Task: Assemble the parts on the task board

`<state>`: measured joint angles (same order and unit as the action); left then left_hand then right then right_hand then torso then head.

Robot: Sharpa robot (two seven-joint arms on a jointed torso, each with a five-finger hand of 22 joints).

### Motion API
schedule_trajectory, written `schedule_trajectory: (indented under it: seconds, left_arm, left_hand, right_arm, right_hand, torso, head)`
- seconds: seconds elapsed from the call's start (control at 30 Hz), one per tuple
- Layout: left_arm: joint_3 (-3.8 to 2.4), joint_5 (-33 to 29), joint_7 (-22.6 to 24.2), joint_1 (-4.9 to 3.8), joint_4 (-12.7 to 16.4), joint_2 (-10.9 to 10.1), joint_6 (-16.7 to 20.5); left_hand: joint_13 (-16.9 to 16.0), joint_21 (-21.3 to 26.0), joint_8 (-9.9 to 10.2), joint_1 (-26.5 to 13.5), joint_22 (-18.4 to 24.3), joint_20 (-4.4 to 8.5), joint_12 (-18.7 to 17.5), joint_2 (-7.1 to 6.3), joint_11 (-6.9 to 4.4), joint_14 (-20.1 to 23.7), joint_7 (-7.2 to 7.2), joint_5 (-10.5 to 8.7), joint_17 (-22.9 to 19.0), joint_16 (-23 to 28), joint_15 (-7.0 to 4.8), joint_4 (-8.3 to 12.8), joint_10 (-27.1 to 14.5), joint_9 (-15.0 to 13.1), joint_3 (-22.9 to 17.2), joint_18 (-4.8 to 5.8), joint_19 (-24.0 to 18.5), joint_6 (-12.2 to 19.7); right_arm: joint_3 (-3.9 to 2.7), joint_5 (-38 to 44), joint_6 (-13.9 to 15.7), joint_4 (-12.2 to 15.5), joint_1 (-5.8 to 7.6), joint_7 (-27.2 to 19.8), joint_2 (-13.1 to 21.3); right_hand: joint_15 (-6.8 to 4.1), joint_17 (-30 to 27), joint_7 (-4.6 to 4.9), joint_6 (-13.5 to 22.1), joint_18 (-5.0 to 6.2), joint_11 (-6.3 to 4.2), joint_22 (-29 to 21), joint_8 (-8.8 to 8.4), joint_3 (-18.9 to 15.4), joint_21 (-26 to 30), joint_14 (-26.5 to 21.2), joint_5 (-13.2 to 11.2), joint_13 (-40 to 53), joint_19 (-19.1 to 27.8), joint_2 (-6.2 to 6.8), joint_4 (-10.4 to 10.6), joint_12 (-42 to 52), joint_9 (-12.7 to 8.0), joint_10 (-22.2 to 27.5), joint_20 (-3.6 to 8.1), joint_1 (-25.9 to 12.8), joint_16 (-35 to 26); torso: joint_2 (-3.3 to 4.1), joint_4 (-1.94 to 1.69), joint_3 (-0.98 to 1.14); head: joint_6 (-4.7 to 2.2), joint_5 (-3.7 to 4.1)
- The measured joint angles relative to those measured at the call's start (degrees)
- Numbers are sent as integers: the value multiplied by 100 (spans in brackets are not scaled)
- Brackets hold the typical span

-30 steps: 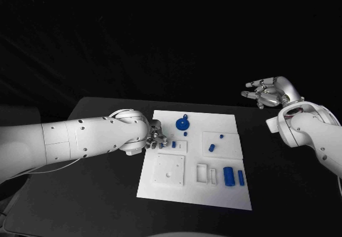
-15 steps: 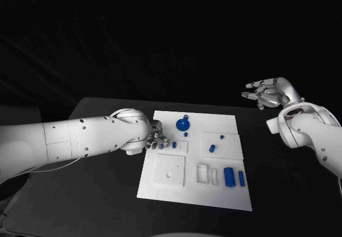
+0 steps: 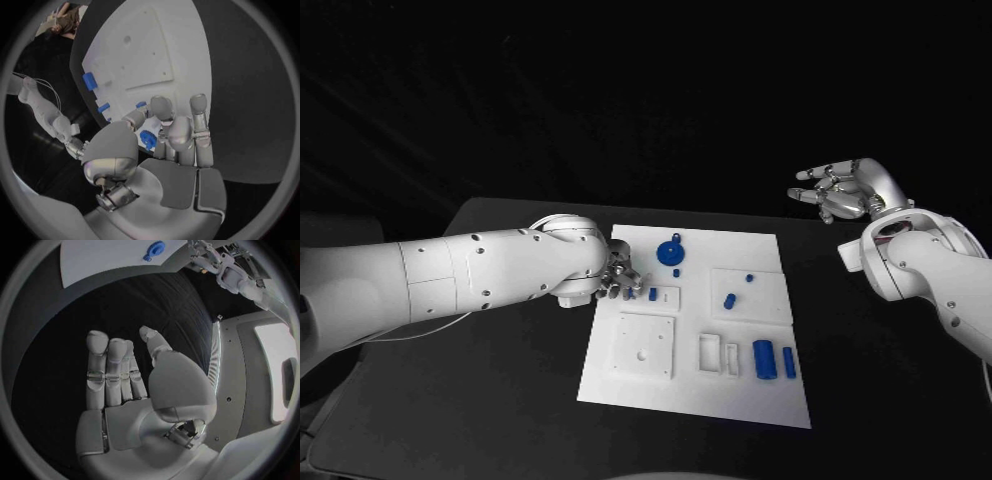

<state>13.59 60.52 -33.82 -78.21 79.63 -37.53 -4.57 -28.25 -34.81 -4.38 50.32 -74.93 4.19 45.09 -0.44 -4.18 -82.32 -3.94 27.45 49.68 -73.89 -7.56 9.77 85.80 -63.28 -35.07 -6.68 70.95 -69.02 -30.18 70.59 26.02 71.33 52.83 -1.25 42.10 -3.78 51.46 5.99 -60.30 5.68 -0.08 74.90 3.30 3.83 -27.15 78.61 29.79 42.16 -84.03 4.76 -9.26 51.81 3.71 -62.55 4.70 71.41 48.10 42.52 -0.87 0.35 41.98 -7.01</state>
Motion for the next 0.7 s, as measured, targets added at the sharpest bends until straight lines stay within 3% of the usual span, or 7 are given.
schedule_trajectory:
  seconds: [0.37,0.7]
  left_arm:
    - [4,-541,-54,-128,-434,243,-640]
    - [2,-958,-85,-157,-586,351,-1159]
  left_hand:
    - [-11,0,44,-7,1,22,0,-7,20,-8,-1,-2,-1,0,11,1,20,-48,0,1,-22,-1]
    - [-16,0,67,-4,1,2,0,-4,20,9,-2,-24,-1,0,35,1,20,-63,1,1,-43,-2]
  right_arm:
    - [1,6,-36,-31,-1,0,-33]
    - [1,9,-70,-50,-1,1,-55]
  right_hand:
    - [0,0,0,0,0,0,0,0,0,0,0,0,0,0,0,0,0,0,0,0,0,0]
    - [0,0,0,0,1,0,0,0,0,0,0,0,1,0,0,0,0,0,0,0,0,0]
  torso:
    - [2,4,7]
    - [-4,-2,3]
  head:
    - [2,-16]
    - [7,-10]
